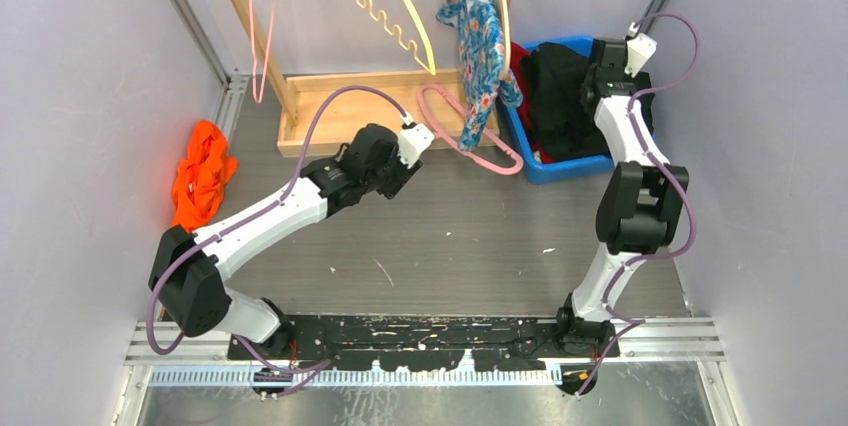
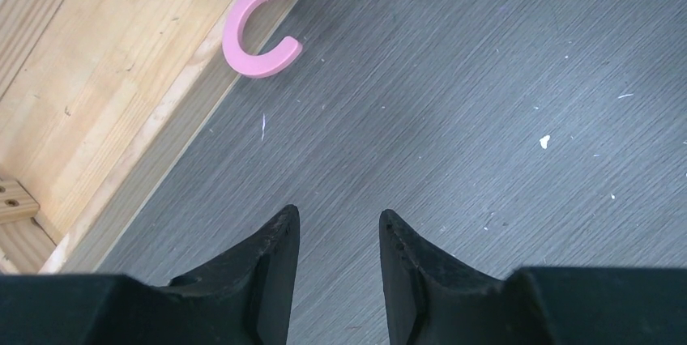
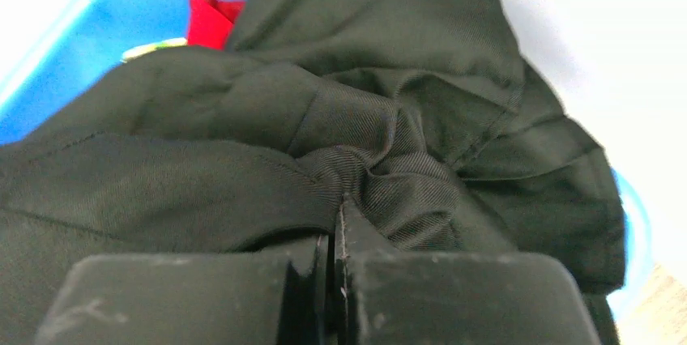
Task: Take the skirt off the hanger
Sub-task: Place the skirt in the bin.
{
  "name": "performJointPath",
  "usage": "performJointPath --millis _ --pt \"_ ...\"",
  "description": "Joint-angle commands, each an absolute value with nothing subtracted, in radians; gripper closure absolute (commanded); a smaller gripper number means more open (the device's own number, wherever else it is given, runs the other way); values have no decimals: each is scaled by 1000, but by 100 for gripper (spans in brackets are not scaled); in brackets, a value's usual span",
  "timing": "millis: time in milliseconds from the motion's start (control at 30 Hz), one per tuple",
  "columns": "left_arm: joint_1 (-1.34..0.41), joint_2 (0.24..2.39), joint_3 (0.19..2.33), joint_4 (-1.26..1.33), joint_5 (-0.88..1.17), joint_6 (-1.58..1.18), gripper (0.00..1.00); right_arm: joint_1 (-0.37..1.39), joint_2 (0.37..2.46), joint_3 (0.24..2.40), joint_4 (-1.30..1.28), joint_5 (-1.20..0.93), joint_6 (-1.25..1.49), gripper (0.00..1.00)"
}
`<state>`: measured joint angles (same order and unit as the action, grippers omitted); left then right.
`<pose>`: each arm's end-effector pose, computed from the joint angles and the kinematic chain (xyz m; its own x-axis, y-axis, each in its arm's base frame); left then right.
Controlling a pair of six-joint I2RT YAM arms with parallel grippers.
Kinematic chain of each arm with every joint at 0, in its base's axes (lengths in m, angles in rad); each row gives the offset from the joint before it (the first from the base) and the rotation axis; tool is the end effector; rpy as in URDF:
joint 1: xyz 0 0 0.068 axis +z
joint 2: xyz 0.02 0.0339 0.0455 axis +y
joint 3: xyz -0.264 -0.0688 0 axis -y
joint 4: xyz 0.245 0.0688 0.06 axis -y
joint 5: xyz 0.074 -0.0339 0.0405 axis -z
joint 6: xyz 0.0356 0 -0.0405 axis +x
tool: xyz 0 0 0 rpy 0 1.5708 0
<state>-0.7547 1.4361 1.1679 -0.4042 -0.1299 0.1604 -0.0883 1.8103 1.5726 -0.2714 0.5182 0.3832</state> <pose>0.2379 -0.2174 0.3000 -0.3512 0.5477 -0.7594 0.6702 0.7134 0.2046 0.4233 -0.0552 0.3194 -0.2606 0.3491 -0.9001 0.6521 0.7511 0.1026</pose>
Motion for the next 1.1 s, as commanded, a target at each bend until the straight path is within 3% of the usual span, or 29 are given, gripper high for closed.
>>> performJointPath --millis 0,300,433,533,733,867,1067 --pt "-746 1436 1206 -390 -121 137 59 -117 1887 1659 -443 401 529 99" --pt "-746 1456 1229 -392 -113 139 59 -102 1829 1499 -517 171 625 99" --pt "-745 1444 1220 -391 -112 138 58 -86 1720 1409 -494 192 607 98" --pt "-745 1430 1210 -387 -105 139 57 -76 1649 1427 -501 261 545 75" --pt "-745 1397 1191 -384 -101 145 56 -73 1528 1518 -476 307 404 47" --pt "-745 1374 1172 -382 -109 150 56 -42 1464 1526 -451 353 324 39" --pt "-745 1343 1156 -391 -118 149 55 85 1367 1515 -403 433 128 38"
